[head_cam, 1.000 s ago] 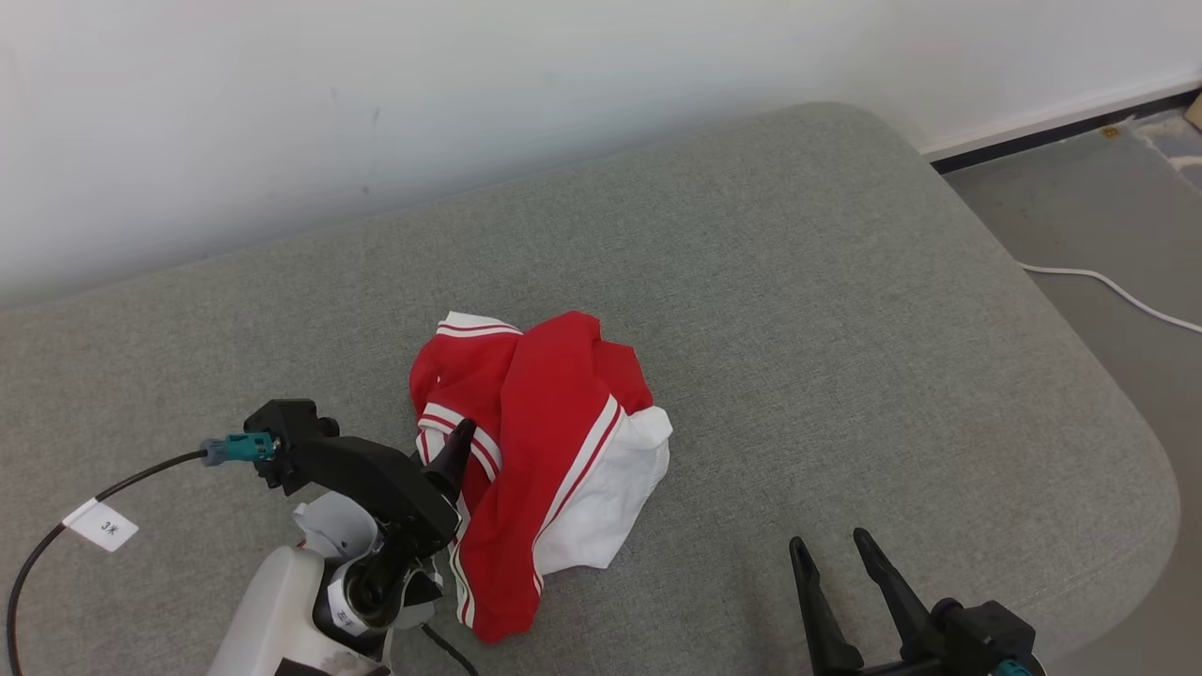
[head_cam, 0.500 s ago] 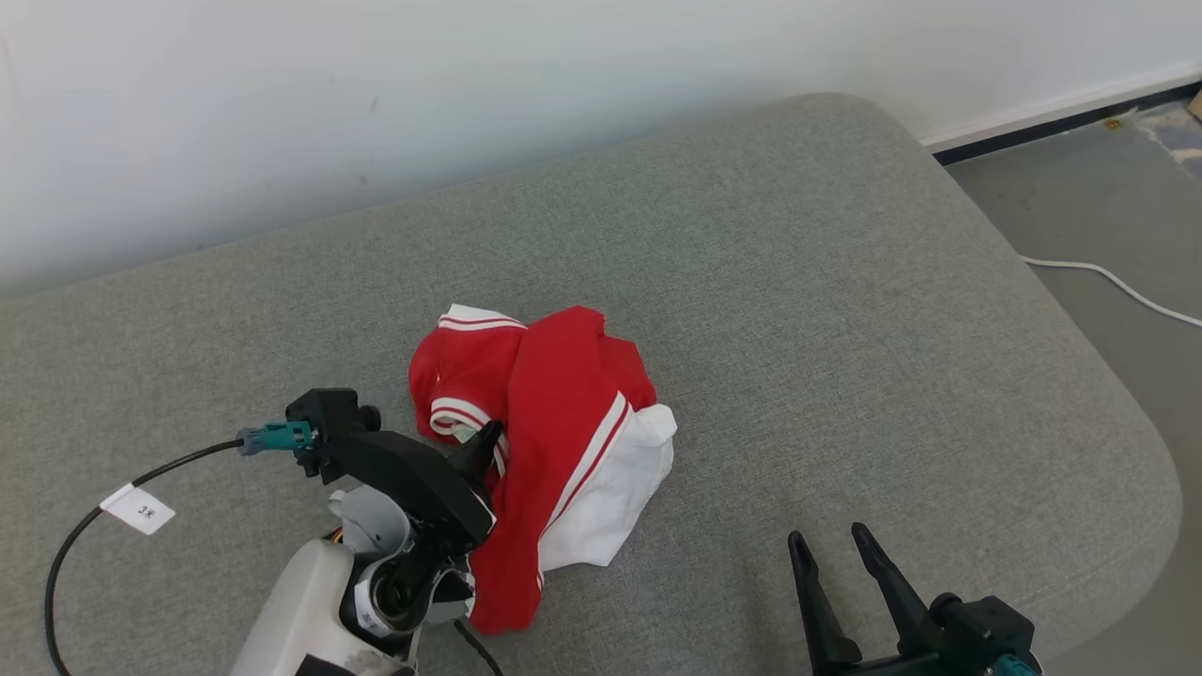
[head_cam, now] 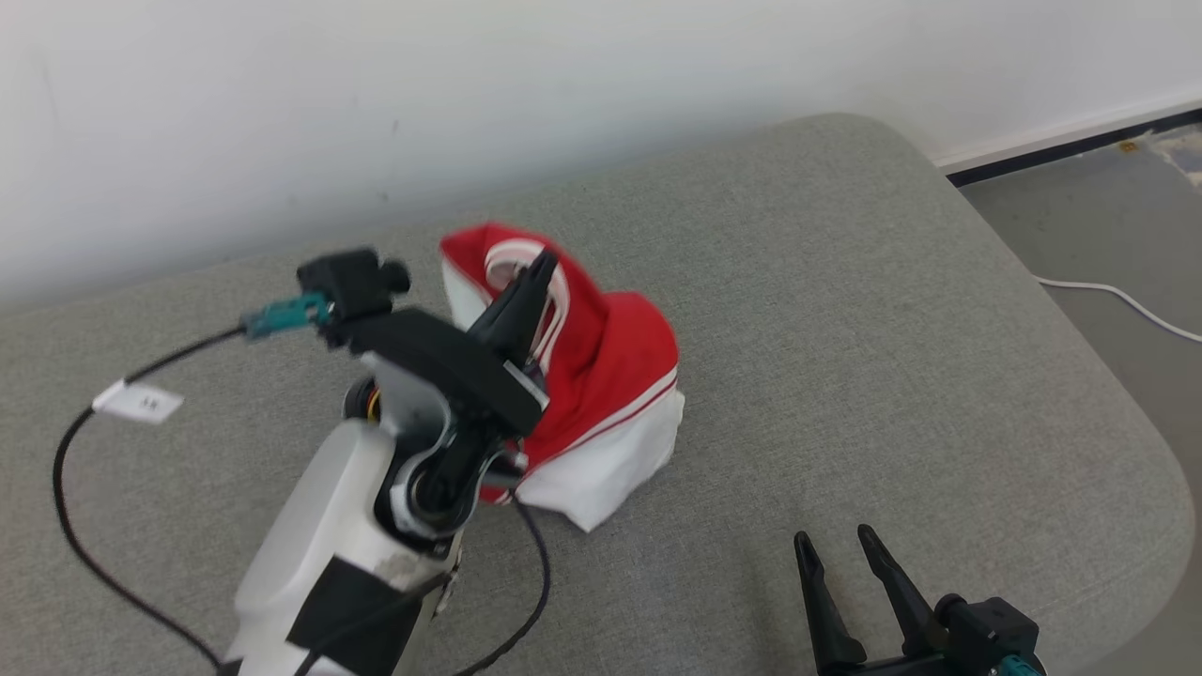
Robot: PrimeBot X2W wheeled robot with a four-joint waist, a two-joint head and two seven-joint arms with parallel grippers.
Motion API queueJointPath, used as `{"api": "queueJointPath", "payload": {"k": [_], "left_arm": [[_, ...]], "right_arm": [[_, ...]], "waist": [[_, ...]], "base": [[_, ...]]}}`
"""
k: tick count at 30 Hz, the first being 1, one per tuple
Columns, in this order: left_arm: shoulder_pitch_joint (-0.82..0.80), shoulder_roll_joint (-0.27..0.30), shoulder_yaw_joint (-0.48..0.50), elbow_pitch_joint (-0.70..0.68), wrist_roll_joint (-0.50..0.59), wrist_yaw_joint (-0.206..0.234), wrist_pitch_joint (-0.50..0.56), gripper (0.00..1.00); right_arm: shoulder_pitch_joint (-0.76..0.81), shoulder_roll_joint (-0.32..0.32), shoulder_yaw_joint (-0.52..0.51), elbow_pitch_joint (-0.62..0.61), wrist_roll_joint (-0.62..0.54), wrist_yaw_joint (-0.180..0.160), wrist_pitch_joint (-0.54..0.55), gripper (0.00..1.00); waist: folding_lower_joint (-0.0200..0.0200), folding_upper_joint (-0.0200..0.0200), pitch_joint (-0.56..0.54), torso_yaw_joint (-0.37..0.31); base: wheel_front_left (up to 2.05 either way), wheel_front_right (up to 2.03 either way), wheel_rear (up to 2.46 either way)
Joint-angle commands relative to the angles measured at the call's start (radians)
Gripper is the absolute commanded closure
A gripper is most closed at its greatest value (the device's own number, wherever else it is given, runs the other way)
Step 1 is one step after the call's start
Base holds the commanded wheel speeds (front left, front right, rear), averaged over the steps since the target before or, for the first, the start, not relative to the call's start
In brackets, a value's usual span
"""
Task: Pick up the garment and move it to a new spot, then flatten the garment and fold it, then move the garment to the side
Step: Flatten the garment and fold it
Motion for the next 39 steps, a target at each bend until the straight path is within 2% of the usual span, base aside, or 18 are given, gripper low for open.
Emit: {"api": "queueJointPath", "payload": {"k": [1,9,18,21,31,39], "left_arm": [[-0.021,-0.001,-0.007,-0.009,-0.001,-0.004,-0.008,1.0],[-0.245,-0.001,-0.149,-0.101,-0.108,-0.013,-0.129,1.0],[-0.394,0.0,-0.258,-0.187,-0.306,-0.034,-0.311,1.0],[-0.366,0.008,-0.264,-0.138,-0.288,-0.018,-0.345,1.0],[-0.102,0.155,-0.289,0.159,-0.253,0.107,-0.365,1.0],[-0.037,0.216,-0.237,0.296,-0.237,0.141,-0.412,1.0]], "right_arm": [[0.003,-0.001,-0.001,0.0,-0.003,-0.002,-0.002,0.0],[0.003,-0.001,0.008,0.003,-0.002,-0.002,-0.002,0.0],[0.0,-0.001,0.019,0.006,0.015,-0.002,-0.005,0.0],[0.001,-0.001,0.016,0.005,0.02,-0.002,-0.006,0.0],[-0.008,-0.001,0.018,-0.006,-0.002,-0.002,-0.003,0.0],[-0.009,0.0,0.023,-0.026,-0.018,-0.002,0.016,0.0]], "waist": [[0.0,-0.0001,-0.003,0.003],[0.0,-0.0001,-0.014,0.002],[0.0,-0.0001,-0.012,-0.007],[0.0,-0.0001,-0.007,0.005],[0.0,-0.0001,0.011,0.075],[0.0,-0.0001,0.023,0.101]], "base": [[0.0,0.0,0.0],[0.0,0.0,0.0],[0.0,0.0,0.0],[0.0,0.0,0.0],[0.0,0.0,0.0],[0.0,0.0,0.0]]}}
